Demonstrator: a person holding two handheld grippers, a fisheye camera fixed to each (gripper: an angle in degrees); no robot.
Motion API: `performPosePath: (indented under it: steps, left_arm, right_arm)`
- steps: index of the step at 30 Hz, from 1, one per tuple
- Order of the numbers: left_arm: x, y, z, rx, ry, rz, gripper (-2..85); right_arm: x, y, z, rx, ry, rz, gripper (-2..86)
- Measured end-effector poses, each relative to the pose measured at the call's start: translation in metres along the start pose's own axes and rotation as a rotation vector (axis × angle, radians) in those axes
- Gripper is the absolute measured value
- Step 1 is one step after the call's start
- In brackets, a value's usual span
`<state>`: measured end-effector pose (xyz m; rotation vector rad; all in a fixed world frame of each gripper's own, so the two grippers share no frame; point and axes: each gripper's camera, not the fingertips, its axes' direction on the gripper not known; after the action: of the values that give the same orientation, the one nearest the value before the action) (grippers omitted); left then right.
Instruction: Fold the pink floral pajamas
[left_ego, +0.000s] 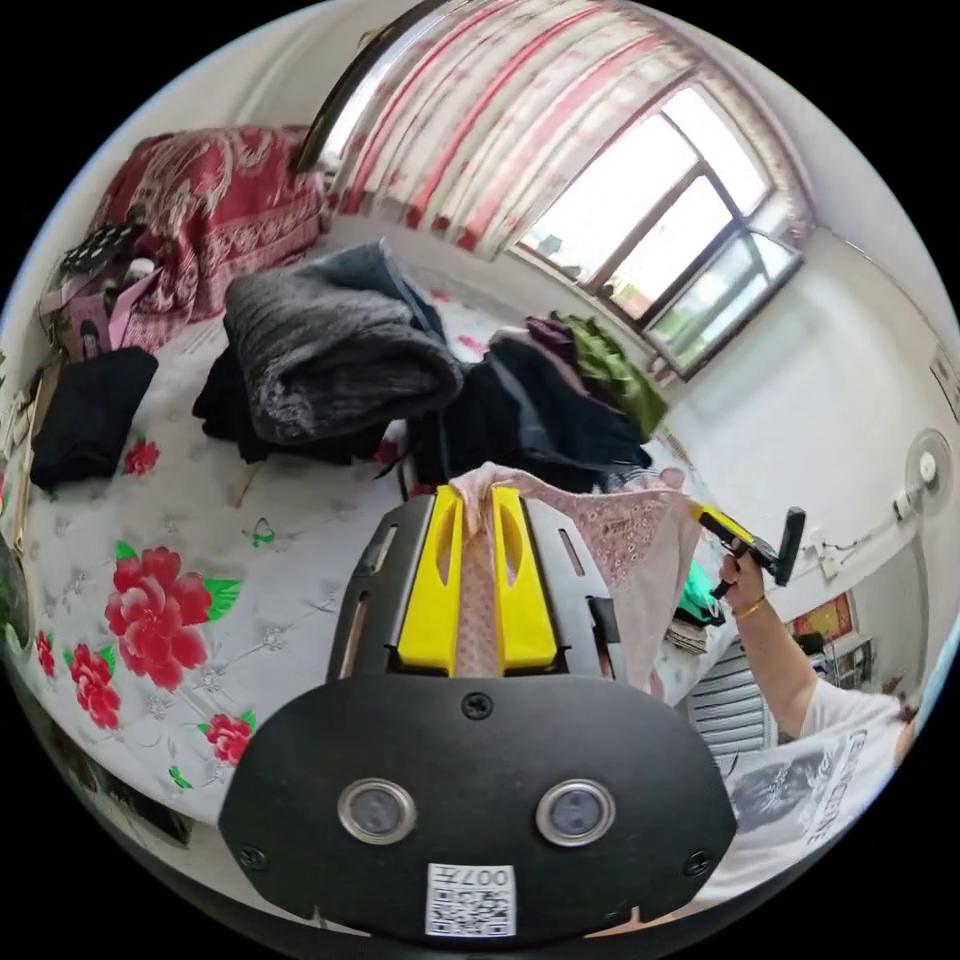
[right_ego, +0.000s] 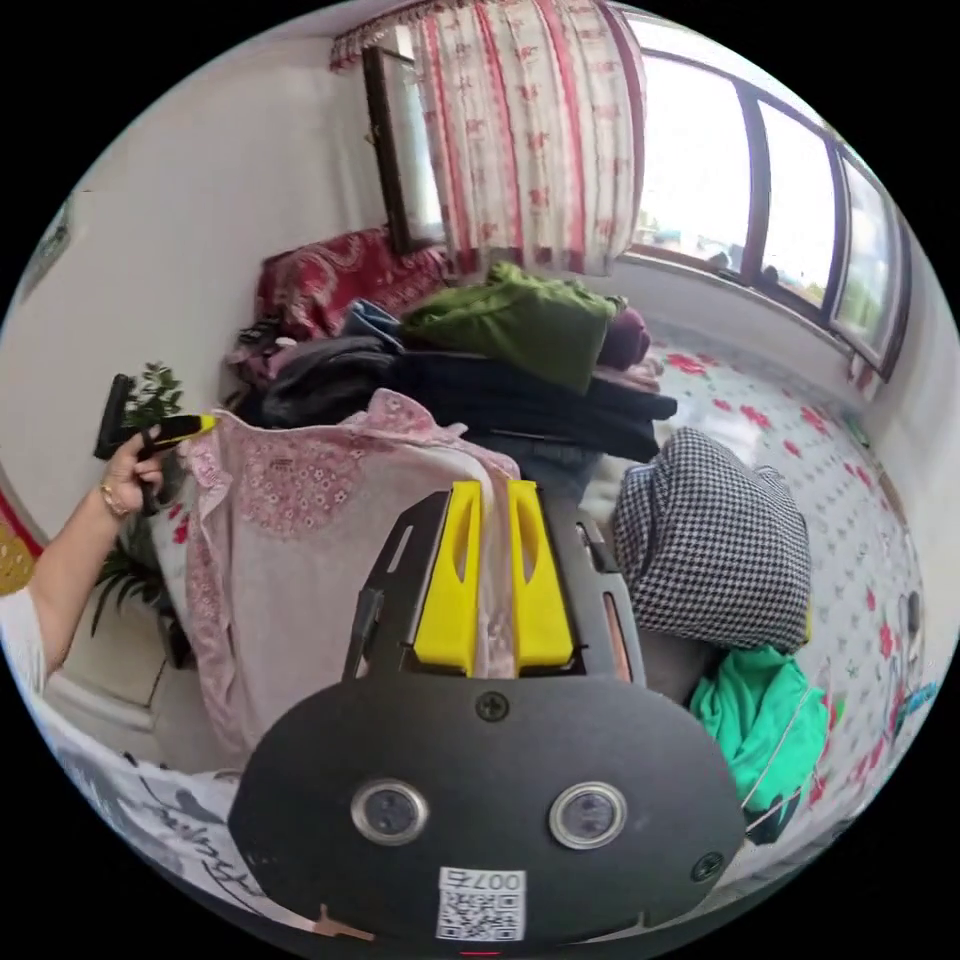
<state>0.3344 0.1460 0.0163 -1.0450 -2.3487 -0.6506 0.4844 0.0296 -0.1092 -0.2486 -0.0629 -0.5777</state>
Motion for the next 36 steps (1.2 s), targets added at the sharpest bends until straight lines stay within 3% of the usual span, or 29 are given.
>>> performPosePath:
  steps: [4,6,12,14,16,20,22,25,29,32,36]
  left_arm:
    - [-0.018,0.028,0.028,0.03,-0.158,-0.021,7.6]
    - [-0.012,0.074,0.044,0.007,-0.189,0.015,7.8]
    - [0.041,0.266,0.113,-0.248,-0.046,-0.001,6.6]
    - [0.078,0.307,0.136,-0.344,-0.085,0.045,4.1]
    - [0.094,0.322,0.156,-0.435,-0.241,0.112,1.2]
    - [0.079,0.295,0.161,-0.514,-0.314,0.113,-0.7]
    - [0.063,0.279,0.159,-0.539,-0.448,0.101,-0.9]
    - [0.031,0.263,0.138,-0.518,-0.562,-0.074,-1.0]
    - [0.052,0.265,0.081,-0.318,-0.664,-0.21,-0.9]
    - [0.103,0.284,0.06,-0.201,-0.563,-0.165,-0.8]
    - [0.172,0.313,0.081,-0.194,-0.348,-0.037,-0.2]
  right_arm:
    - [-0.01,0.026,0.036,-0.183,0.036,0.048,3.3]
    - [-0.014,0.091,0.039,-0.228,0.011,0.056,4.2]
    - [-0.002,0.278,0.032,-0.488,0.047,0.205,6.3]
    - [0.002,0.31,0.025,-0.538,0.114,0.208,6.6]
    - [0.011,0.329,0.02,-0.553,0.168,0.215,6.6]
    - [0.034,0.357,0.039,-0.673,0.179,0.171,5.9]
    - [0.041,0.364,0.035,-0.626,0.112,0.173,5.1]
    - [0.057,0.378,0.026,-0.578,0.086,0.247,2.7]
    - [0.071,0.398,0.012,-0.533,0.027,0.277,0.4]
    - [0.083,0.41,-0.004,-0.463,-0.045,0.302,0.0]
    - [0.109,0.423,-0.027,-0.359,-0.173,0.407,-0.2]
